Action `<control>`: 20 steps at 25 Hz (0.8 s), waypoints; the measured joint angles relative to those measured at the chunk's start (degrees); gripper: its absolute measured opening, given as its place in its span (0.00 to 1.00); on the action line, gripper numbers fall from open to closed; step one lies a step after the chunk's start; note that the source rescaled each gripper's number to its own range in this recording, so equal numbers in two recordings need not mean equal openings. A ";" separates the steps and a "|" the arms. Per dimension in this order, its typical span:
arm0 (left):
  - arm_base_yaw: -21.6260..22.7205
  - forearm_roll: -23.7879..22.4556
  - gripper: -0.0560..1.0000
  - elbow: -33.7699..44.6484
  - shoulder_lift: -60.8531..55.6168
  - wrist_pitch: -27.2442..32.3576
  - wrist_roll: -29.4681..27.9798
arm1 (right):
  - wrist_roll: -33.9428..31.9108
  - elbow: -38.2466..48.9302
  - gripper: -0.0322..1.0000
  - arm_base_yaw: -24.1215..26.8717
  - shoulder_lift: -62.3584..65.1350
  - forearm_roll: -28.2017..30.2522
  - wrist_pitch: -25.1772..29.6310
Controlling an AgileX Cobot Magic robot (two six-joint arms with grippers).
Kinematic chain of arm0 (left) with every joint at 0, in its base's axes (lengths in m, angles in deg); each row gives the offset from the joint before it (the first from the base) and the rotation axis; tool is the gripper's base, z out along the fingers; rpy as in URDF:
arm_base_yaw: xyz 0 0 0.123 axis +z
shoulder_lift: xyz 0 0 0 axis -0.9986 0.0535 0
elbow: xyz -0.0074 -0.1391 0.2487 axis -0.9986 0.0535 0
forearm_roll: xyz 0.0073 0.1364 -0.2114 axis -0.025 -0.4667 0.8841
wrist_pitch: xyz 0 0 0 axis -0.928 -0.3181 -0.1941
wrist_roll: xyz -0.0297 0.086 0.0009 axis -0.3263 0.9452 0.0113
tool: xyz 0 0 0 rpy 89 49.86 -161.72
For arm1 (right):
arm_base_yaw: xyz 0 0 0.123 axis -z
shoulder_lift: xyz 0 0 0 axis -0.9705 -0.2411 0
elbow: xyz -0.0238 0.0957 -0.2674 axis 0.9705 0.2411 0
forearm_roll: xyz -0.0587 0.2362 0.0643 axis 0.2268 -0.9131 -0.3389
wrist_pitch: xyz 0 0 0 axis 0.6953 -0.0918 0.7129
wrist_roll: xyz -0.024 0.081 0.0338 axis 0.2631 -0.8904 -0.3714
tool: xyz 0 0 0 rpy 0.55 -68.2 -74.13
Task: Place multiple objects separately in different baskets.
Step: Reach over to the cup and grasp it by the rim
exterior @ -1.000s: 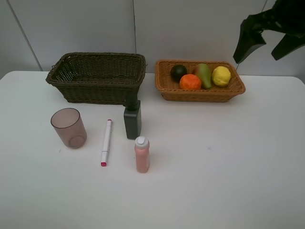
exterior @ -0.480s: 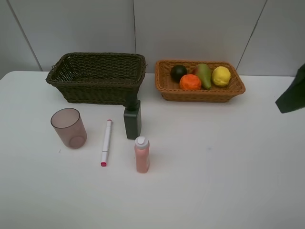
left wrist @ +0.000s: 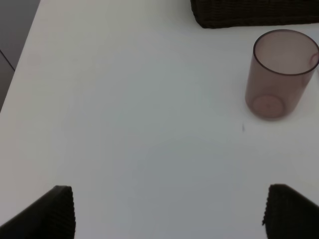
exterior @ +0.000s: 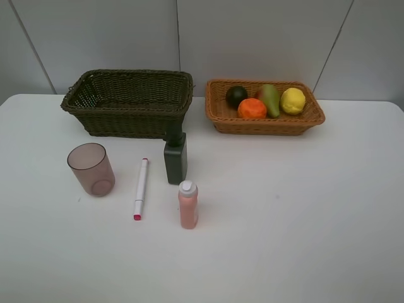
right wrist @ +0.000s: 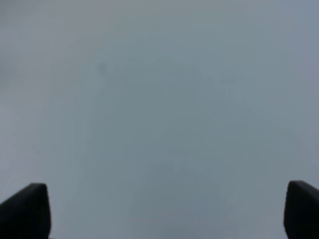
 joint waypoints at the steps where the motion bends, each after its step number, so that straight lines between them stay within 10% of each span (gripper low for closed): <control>1: 0.00 0.00 1.00 0.00 0.00 0.00 0.00 | 0.00 1.24 0.98 0.80 2.02 0.00 -0.39; 20: 0.00 0.00 1.00 0.00 0.00 0.00 0.00 | -1.38 8.30 0.98 4.17 26.29 -1.44 -8.42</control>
